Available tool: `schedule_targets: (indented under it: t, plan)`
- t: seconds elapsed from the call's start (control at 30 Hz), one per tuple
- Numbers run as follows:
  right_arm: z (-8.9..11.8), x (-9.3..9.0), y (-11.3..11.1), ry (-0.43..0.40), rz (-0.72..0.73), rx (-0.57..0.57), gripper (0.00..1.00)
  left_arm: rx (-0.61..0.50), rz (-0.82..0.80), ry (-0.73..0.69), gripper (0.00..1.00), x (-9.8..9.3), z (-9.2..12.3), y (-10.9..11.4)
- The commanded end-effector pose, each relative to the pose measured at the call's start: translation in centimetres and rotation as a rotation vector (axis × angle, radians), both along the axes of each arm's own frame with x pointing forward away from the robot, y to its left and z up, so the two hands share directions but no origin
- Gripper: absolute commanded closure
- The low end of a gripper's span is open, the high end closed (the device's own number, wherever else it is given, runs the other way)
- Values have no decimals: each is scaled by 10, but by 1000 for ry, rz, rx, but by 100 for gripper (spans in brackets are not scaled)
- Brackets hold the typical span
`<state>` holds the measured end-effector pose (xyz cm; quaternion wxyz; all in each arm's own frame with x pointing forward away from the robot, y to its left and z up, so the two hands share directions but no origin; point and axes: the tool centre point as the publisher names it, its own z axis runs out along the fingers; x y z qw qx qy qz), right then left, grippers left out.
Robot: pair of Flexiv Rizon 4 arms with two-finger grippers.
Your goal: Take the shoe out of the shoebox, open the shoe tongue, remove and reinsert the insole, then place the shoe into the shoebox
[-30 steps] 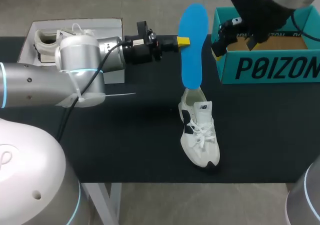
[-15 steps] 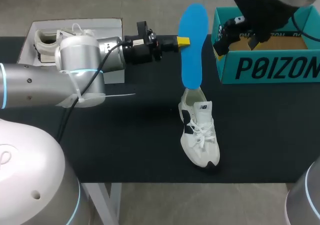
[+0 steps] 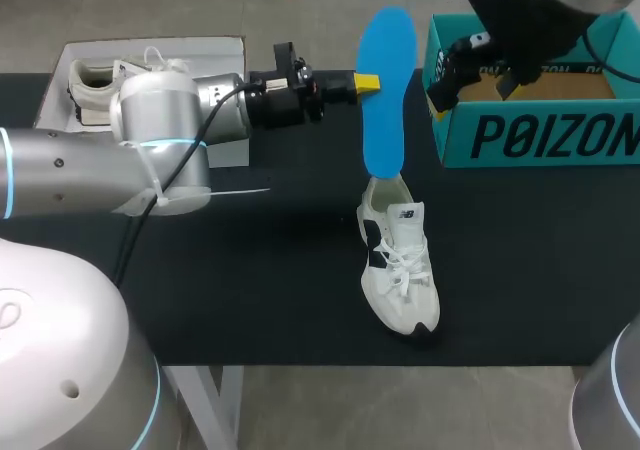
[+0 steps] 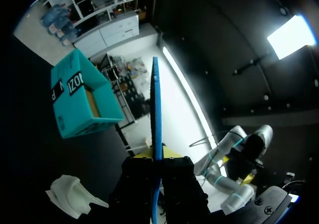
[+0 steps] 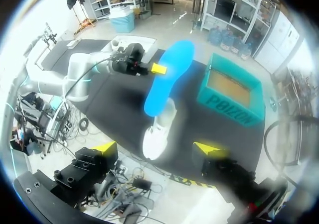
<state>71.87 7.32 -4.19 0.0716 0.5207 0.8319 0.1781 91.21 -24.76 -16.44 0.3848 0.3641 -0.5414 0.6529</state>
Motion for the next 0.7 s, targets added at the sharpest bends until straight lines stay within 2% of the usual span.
schedule_targets:
  t: [0.03,0.13,0.17,0.27,0.47,0.63,0.7]
  plan:
    - [0,2,2,4,0,-2,0,-39,-22,-222,100,-3,11,-2]
    - [0,2,2,4,0,-2,0,-49,-39,-452,100,-12,16,-3]
    - [0,2,2,4,0,-2,0,3,-55,-491,100,-15,15,-4]
    - [0,2,2,4,0,-2,0,39,-94,-651,100,-25,11,-6]
    - [0,2,2,4,0,-2,0,125,-72,-814,100,-38,-1,-5]
    - [0,2,2,4,0,-2,0,222,23,-909,100,-48,2,-2]
    - [0,2,2,4,0,-2,0,212,25,-918,100,-50,4,-2]
